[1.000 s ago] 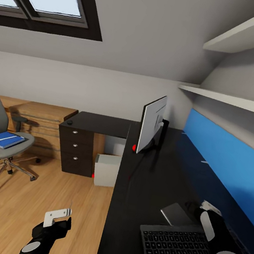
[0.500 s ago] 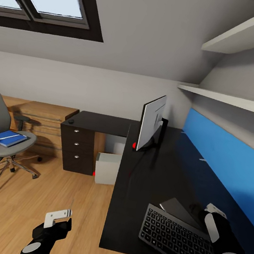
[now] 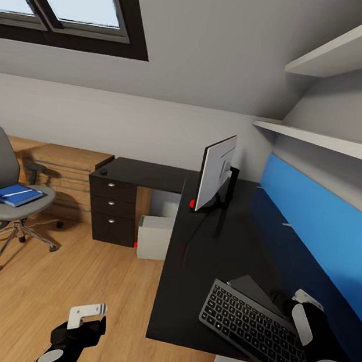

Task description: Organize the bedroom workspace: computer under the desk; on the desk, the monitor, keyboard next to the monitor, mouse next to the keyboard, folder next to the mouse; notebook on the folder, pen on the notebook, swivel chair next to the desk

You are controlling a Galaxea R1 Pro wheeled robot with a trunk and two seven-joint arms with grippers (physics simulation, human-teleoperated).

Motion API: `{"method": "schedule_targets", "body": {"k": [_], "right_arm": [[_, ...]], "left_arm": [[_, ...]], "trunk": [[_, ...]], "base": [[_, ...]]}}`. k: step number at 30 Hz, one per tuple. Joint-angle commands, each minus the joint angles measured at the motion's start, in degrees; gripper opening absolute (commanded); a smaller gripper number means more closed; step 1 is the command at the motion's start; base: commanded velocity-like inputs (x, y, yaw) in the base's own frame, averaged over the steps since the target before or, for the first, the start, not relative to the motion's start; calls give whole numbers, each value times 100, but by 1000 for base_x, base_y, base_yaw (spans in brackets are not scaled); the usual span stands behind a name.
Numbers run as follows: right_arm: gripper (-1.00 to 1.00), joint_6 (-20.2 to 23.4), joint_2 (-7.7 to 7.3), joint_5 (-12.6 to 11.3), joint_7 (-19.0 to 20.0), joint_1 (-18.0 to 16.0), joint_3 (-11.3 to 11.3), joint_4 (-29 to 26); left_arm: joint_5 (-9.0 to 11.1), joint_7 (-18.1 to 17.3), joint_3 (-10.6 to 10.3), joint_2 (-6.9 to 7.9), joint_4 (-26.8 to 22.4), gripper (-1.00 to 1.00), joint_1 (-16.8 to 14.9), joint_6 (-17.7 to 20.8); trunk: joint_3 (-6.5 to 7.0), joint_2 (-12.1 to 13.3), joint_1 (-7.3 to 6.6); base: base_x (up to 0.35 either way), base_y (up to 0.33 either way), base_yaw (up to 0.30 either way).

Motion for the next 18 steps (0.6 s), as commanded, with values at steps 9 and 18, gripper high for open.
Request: {"method": "schedule_targets", "body": {"k": [9,18], "right_arm": [[100,-74,8,-37,-45,73,3,-542],[100,-103,24,-18,-46,426,10,-1212]], "left_arm": [[53,65,-141,-1,62,100,-1,2],[49,76,-310,4,161,100,-1,-5]], "trunk": [[-5,-3,-1],[-5,-3,-1]], "base": [[-16,2,0],[0,0,0]]}}
